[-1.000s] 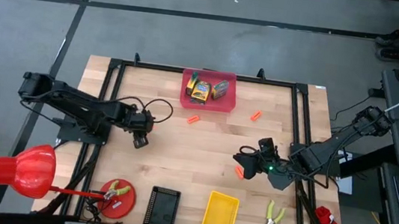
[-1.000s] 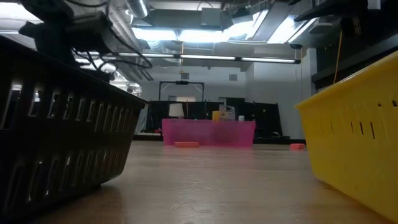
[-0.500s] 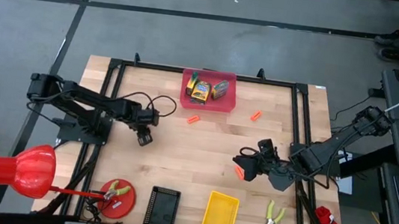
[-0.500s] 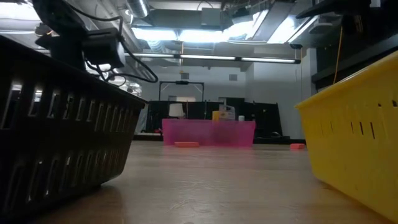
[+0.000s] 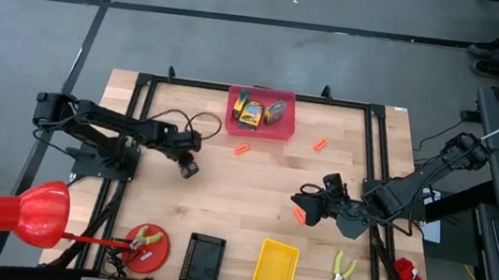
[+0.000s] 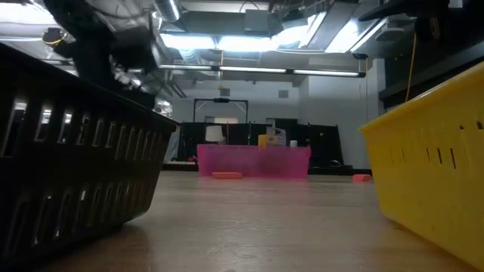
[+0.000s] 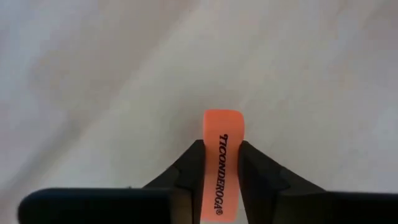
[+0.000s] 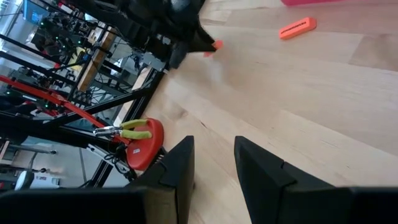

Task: Pick & Place School Supplies
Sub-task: Put the orange eraser into the black bin

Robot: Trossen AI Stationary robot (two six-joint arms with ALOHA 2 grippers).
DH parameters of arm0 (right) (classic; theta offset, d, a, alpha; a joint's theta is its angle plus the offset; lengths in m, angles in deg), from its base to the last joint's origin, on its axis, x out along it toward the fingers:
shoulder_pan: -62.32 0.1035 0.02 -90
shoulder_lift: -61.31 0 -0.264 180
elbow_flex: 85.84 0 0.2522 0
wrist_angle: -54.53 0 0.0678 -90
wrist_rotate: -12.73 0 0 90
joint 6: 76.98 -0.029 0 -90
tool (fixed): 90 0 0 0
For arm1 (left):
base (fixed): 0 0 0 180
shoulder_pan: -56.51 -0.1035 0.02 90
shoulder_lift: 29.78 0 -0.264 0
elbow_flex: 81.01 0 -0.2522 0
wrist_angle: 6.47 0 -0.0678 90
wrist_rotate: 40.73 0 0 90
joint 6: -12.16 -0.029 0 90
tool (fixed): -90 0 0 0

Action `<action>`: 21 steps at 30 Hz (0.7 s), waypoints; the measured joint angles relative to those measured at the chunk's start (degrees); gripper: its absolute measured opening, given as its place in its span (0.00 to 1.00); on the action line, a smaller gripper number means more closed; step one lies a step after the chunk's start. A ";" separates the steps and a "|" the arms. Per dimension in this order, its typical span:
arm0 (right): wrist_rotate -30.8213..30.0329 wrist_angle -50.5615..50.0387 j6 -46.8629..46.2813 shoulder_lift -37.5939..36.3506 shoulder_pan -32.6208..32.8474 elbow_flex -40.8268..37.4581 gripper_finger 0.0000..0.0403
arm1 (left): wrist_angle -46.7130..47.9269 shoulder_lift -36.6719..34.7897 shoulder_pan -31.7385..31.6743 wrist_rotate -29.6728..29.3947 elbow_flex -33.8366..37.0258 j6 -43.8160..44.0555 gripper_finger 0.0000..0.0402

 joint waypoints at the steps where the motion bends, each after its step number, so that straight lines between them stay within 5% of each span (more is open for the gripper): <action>1: -0.23 0.01 0.00 0.00 0.00 0.00 0.29 | -1.45 -0.59 -0.20 0.10 -0.81 0.36 0.19; 14: -0.80 0.07 1.01 0.00 0.00 0.00 0.29 | -22.03 4.40 -8.01 1.50 -13.73 1.48 0.16; 21: -0.84 0.33 0.70 0.00 0.00 0.00 0.29 | -24.83 12.67 -8.28 10.64 -18.34 1.34 0.16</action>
